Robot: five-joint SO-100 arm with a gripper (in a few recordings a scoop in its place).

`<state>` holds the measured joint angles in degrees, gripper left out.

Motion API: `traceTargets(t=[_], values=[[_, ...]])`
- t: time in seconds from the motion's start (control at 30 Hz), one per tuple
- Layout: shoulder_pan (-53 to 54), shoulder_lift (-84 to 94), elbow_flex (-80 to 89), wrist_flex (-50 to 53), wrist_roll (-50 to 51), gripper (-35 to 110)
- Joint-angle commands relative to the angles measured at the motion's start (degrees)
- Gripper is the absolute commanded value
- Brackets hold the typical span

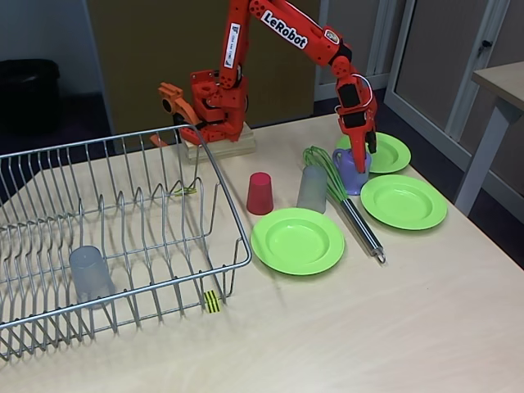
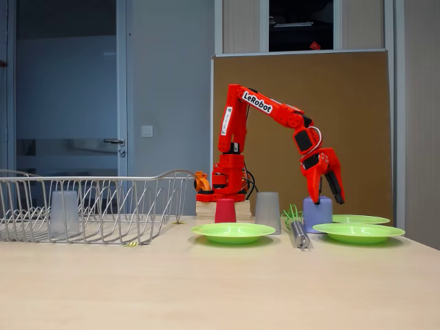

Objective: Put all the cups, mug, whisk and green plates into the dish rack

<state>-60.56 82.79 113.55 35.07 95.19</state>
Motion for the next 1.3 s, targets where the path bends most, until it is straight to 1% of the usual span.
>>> traceTargets(t=[0.0, 0.47, 0.6, 0.8, 0.97, 1.27], values=[[0.97, 2.99, 1.14, -0.44, -2.90, 44], [1.41, 4.22, 5.62, -4.13, -6.42, 42], [0.44, 4.48, 5.62, -4.31, -5.45, 43], [-0.79, 5.36, 6.06, -4.48, -1.14, 44], [-0.70, 5.98, 7.38, -4.83, -0.70, 44], [1.32, 8.70, 10.63, -5.10, -4.31, 44]])
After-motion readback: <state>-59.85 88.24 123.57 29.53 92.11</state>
